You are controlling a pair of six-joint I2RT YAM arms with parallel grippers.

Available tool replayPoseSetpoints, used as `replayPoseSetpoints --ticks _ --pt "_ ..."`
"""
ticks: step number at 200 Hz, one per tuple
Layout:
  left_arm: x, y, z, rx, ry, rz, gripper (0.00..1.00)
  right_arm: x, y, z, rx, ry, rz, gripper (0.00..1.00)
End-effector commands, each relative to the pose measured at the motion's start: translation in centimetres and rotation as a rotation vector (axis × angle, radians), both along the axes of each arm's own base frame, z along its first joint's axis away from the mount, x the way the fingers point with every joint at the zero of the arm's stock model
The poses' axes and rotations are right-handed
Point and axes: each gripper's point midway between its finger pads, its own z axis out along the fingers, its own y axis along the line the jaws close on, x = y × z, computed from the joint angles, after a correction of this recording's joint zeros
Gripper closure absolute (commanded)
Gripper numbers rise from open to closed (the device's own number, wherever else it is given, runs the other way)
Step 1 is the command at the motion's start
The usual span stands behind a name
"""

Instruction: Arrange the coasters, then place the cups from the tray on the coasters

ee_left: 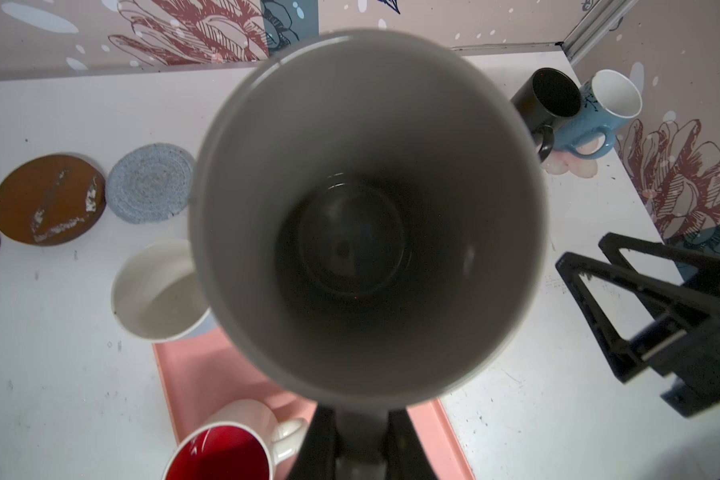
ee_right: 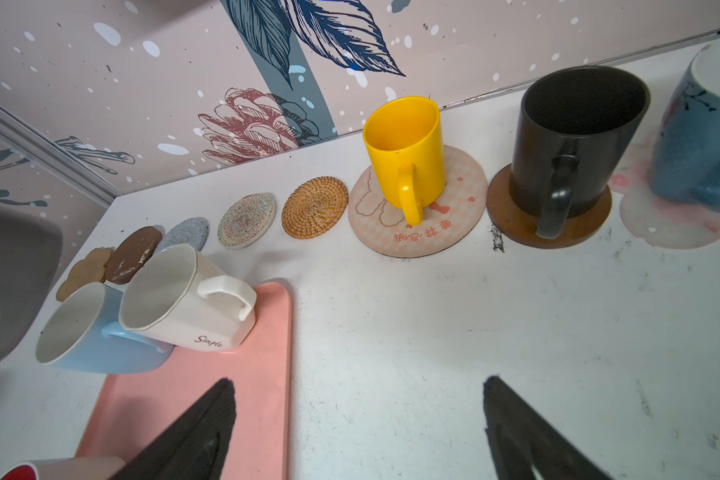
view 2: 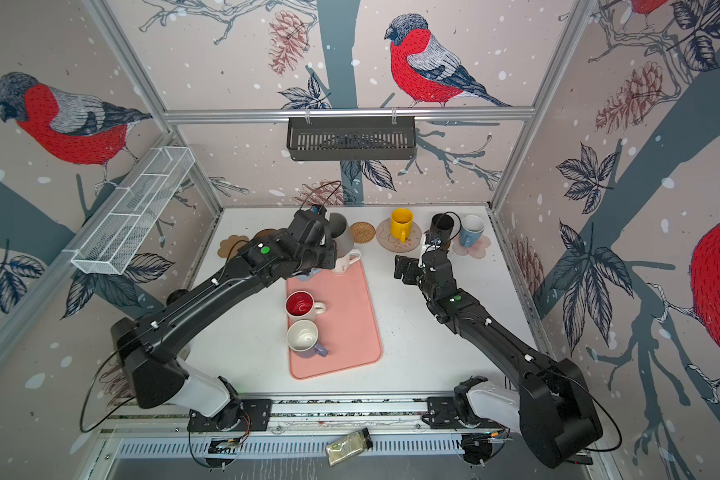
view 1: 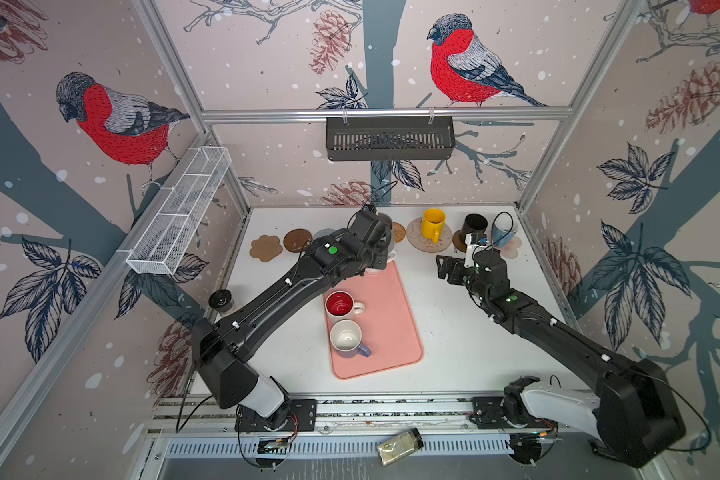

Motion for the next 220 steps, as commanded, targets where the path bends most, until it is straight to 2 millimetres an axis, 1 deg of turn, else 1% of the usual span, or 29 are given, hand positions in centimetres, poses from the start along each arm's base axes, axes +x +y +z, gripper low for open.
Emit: replayPoseSetpoints --ticks 1,7,20,21,25,32,35,39,47,55,68,96,107,110,139,184,220 --pt "2.6 -1.3 1.8 -0.017 -0.053 -0.042 1.00 0.3 -0.2 0.9 0.021 -0.035 -0.011 0.08" --pt "3.4 -1.6 2.2 -0.019 -0.061 -0.044 1.00 0.3 -0.3 0.9 0.024 -0.035 -0.015 0.07" --pt "5.2 -2.4 2.1 0.001 -0.060 -0.050 1.00 0.3 -0.3 0.8 0.027 -0.034 -0.018 0.07" --pt "5.3 -2.4 2.4 -0.001 -0.065 -0.050 1.00 0.3 -0.3 0.8 0.029 -0.034 -0.019 0.08" --pt "5.9 -2.8 2.3 0.005 -0.065 -0.053 1.00 0.3 -0.3 0.8 0.033 -0.035 -0.020 0.08" --pt "6.8 -3.2 2.0 0.025 -0.059 -0.057 1.00 0.3 -0.2 0.6 0.043 -0.032 -0.017 0.07" --pt "7.2 -3.4 2.4 0.024 -0.069 -0.054 1.00 0.3 -0.2 0.5 0.046 -0.031 -0.016 0.08" --pt "7.7 -3.7 2.4 0.029 -0.067 -0.055 1.00 0.3 -0.2 0.4 0.051 -0.029 -0.015 0.08" --pt "8.8 -4.3 1.7 0.048 -0.055 -0.061 1.00 0.3 -0.1 0.2 0.058 -0.025 -0.014 0.08" --pt "9.8 -5.0 1.7 0.050 -0.057 -0.064 1.00 0.4 0.1 0.0 0.061 -0.019 -0.009 0.07" --pt "11.3 -5.9 1.0 0.049 -0.054 -0.069 1.00 0.5 0.0 -0.3 0.064 -0.015 -0.012 0.07" --pt "13.7 -7.2 -1.2 0.032 -0.040 -0.078 1.00 0.6 -0.5 -0.6 0.079 -0.015 -0.029 0.05" --pt "14.5 -7.4 -2.1 0.026 -0.035 -0.077 1.00 0.7 -0.8 -0.8 0.082 -0.013 -0.039 0.03" --pt "14.7 -7.4 -2.6 0.026 -0.031 -0.076 1.00 0.7 -0.8 -0.8 0.083 -0.013 -0.040 0.00" --pt "16.6 -7.8 -4.8 0.012 -0.026 -0.083 1.00 0.8 -0.9 -0.9 0.094 -0.017 -0.041 0.01" --pt "19.2 -7.9 -7.2 0.002 -0.046 -0.075 1.00 0.9 -0.9 -1.4 0.094 -0.009 -0.046 0.01" --pt "20.9 -7.3 -8.7 0.024 -0.065 -0.077 1.00 0.9 -1.0 -1.4 0.092 -0.013 -0.049 0.00"
